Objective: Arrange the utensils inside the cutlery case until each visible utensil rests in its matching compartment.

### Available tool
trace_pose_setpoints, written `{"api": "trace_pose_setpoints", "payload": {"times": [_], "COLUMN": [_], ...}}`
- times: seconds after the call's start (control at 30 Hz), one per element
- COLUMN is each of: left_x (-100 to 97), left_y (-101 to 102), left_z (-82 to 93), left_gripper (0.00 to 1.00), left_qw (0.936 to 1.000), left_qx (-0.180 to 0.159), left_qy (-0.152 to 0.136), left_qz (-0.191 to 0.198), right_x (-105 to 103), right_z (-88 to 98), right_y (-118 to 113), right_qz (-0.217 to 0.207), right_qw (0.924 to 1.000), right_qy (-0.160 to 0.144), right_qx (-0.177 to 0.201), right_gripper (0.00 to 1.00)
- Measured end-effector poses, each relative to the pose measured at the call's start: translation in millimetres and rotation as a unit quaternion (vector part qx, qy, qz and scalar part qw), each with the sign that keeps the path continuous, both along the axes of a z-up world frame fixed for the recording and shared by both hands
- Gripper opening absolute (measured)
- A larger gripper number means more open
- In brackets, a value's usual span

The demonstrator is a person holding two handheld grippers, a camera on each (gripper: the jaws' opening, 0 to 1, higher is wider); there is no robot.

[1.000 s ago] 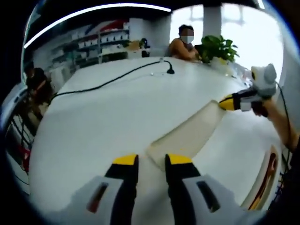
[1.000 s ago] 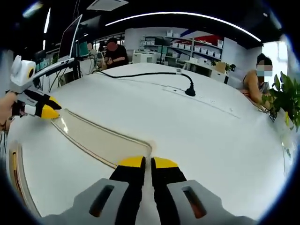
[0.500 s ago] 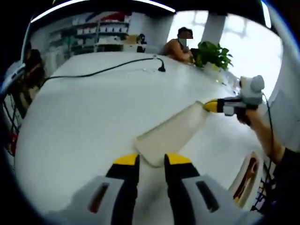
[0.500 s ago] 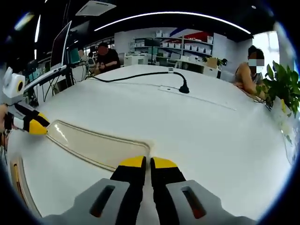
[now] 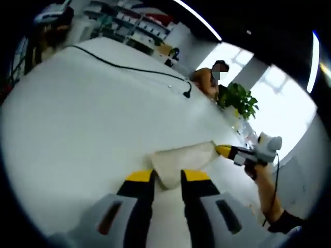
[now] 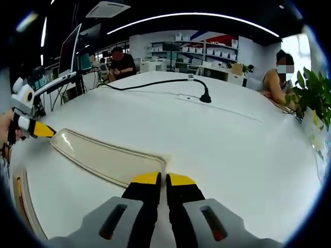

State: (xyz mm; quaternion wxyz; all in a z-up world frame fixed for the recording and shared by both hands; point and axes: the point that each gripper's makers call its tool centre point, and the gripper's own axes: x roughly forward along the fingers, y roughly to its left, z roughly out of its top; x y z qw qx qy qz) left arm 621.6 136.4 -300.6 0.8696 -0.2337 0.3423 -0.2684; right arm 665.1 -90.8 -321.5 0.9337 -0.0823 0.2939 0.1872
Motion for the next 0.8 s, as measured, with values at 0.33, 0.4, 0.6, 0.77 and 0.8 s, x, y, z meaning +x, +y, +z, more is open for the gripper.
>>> {"api": "trace_pose_setpoints", "payload": {"times": [0.33,0.4,0.6,0.77,0.8], "left_x": [-8.0,-6.9,-1.4,1.4,-0.5], "left_y": [-14,-15,-26,-39,-42], "left_z": [18.5,16.0,15.8,20.1,21.4], "left_gripper": [0.22,0.22,0.18,0.13,0.12], "left_qw": [0.9911,0.9908,0.9839,0.9787,0.9781], "left_qx": [-0.127,-0.128,-0.165,-0.188,-0.190], "left_qy": [0.040,0.043,0.066,0.075,0.074], "left_qz": [-0.005,-0.005,-0.015,-0.035,-0.040], "right_x": [-5,-1,-2,-3,-3], "right_z": [0.7,0.9,1.2,1.5,1.3], "right_y": [-4,-6,-4,-3,-3], "right_qz": [0.003,0.005,0.012,0.027,0.031], "right_qw": [0.9998,0.9998,0.9996,0.9993,0.9993], "right_qy": [0.004,0.006,0.006,0.005,0.004], "right_qx": [0.017,0.021,0.025,0.023,0.022], "right_gripper": [0.03,0.03,0.03,0.03,0.03]}}
